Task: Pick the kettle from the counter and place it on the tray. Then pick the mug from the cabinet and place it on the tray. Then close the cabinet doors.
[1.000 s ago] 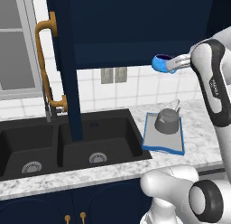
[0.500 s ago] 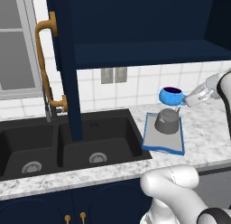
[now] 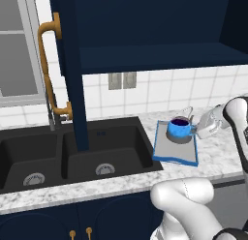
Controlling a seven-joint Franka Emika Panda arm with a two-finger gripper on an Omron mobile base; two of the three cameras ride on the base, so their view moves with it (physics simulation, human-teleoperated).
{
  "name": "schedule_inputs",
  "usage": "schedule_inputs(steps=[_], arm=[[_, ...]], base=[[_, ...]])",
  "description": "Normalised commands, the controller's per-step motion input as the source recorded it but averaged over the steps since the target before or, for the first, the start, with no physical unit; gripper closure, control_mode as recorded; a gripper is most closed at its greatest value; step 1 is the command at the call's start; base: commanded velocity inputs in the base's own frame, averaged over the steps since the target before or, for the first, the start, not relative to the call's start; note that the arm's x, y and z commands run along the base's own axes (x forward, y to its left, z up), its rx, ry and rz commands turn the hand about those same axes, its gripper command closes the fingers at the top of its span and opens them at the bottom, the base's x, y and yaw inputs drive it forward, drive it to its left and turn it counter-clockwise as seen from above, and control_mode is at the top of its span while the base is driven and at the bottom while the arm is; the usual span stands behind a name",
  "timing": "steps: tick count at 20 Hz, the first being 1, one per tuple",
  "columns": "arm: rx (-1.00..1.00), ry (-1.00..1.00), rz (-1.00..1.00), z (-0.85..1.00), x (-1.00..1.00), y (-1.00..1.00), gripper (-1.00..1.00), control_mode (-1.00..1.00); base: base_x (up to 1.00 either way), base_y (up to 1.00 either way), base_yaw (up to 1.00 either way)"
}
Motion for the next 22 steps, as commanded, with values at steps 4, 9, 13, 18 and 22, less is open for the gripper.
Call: schedule_inputs(steps=[4, 9, 13, 18, 22], arm=[[-0.06, 0.03, 0.15, -0.77, 0.38, -0.17, 1.0, -1.0], [-0.04, 0.0, 0.09, -0.49, 0.36, -0.36, 1.0, -1.0], [-0.07, 0.0, 0.03, -0.43, 0.18, -0.37, 1.0, -1.0], [-0.09, 0.0, 0.0, -0.41, 0.18, -0.24, 1.0, -1.0], [-0.11, 0.0, 0.0, -0.41, 0.33, -0.02, 1.0, -1.0]], base=[[0.0, 0.0, 0.0], [0.0, 0.0, 0.0], [0.0, 0.0, 0.0], [0.0, 0.0, 0.0], [0.0, 0.0, 0.0]])
